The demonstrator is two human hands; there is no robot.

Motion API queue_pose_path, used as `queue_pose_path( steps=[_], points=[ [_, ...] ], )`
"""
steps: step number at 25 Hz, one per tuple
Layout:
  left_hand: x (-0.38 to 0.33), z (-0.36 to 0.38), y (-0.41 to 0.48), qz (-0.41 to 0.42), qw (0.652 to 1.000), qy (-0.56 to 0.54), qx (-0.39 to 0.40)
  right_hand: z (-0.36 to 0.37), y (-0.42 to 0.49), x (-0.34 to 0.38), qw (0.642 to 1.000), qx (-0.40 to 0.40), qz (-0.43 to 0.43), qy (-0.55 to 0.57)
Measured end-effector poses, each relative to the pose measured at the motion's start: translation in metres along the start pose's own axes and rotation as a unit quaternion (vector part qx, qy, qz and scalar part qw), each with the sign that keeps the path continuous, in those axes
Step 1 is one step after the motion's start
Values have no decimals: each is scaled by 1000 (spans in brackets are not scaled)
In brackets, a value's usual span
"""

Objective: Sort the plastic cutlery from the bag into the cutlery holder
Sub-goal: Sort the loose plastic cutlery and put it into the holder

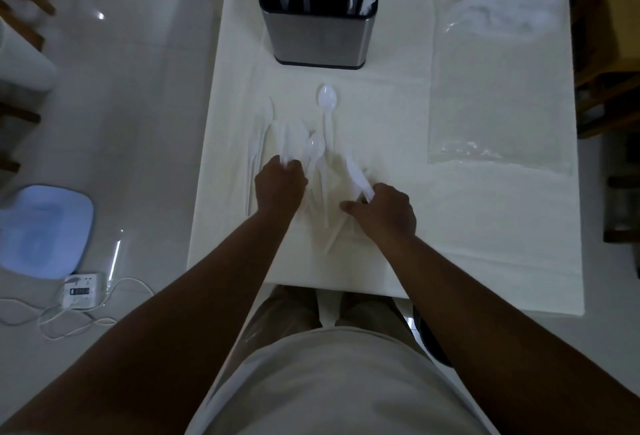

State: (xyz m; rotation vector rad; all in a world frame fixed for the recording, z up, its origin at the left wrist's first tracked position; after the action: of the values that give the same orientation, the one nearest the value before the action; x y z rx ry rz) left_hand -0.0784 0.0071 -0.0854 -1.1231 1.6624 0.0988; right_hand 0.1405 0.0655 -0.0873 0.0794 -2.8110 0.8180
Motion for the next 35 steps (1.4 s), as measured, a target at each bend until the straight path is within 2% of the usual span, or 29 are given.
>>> queue_pose_path(
  steps=[3,8,12,14,17,22,25,27,30,35],
  points=[
    [8,-13,6,10,998,52,-30,-3,1,8,1000,-23,1,-14],
    [12,-6,9,51,990,131,-11,-29,10,28,997,-69,3,34],
    [11,-12,18,77,991,108,-25,-11,11,64,995,-34,-84,-34],
    [6,-6,25,79,990,113,-9,3,9,69,993,-14,-92,-76],
    [-2,8,31,60,990,123,21,8,8,67,991,-22,-91,-95],
    [-4,20,35,19,991,124,45,-11,8,43,994,-60,-68,-55],
    [-5,16,35,12,989,139,46,-14,9,28,994,-56,-80,-54],
    [-4,9,31,5,991,129,37,-10,8,25,993,-44,-93,-51],
    [-3,-8,26,18,993,113,9,-5,5,33,987,-73,-112,-86],
    [15,-62,29,-1,994,55,-95,-1,4,50,976,-89,-137,-144]
  ],
)
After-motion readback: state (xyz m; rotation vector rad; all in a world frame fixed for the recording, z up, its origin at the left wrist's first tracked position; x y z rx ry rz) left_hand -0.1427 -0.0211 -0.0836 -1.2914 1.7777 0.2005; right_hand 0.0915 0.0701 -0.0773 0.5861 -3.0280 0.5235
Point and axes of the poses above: each hand's wrist, its own y-axis towards the middle knuckle, its own z-axis out of the palm, x = y × z, the point moved 8 cm from there along y, towards the middle knuckle, and after that the axes turned 13 degrees about -y, right-handed, at the moved point
